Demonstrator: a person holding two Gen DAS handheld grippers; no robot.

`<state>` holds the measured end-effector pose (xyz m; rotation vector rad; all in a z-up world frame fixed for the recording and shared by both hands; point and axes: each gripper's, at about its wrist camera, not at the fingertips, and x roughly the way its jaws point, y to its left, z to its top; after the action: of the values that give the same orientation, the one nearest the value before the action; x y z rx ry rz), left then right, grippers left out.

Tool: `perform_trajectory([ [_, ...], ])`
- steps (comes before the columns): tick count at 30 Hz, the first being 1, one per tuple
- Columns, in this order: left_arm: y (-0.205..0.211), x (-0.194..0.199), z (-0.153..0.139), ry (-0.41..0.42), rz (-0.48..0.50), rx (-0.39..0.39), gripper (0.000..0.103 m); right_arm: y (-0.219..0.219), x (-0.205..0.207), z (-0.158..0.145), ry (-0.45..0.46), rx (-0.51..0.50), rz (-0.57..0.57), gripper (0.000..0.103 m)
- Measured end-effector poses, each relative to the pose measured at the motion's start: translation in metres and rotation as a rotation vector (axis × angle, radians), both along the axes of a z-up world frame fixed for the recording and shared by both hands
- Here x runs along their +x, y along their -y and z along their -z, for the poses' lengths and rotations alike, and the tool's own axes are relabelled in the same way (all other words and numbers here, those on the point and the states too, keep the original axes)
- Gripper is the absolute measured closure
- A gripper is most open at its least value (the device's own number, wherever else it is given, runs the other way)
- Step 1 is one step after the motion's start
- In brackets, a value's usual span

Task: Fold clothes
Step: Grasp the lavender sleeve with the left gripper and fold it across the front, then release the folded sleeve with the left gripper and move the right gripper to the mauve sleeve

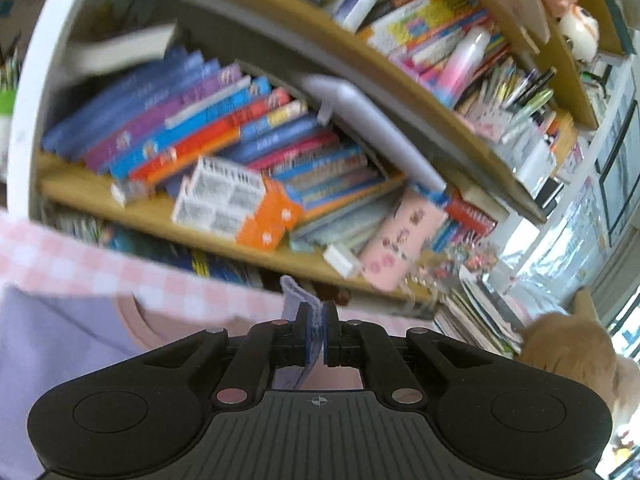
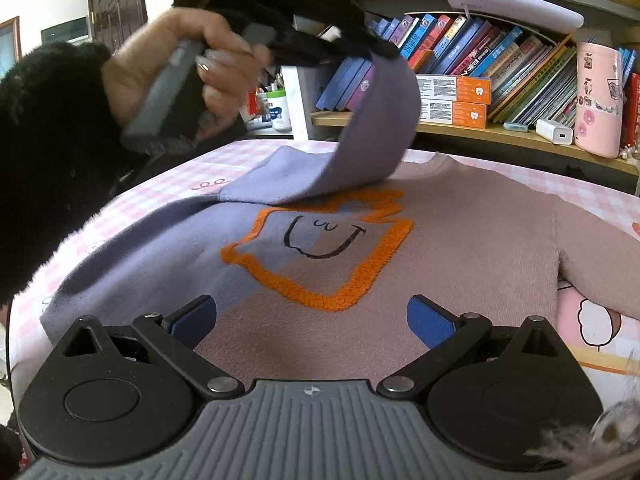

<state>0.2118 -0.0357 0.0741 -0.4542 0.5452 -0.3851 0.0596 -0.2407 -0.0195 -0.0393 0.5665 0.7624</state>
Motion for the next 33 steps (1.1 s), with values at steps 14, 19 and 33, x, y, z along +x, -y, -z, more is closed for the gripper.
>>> perform_trajectory([
  [14,-0.06,-0.1,0.0,0.05,-0.118,0.434,0.049,0.0,0.001,-0.001,-0.004,0.004,0.003,0.0],
  [19,-0.09,-0.149,0.039,-0.093,-0.22,0.532,0.036,0.0,0.001,-0.001,-0.005,0.004,0.011,0.0],
  [33,-0.13,-0.206,0.077,-0.09,-0.189,0.434,0.064,0.039,-0.035,-0.012,-0.008,-0.092,0.28,0.013],
])
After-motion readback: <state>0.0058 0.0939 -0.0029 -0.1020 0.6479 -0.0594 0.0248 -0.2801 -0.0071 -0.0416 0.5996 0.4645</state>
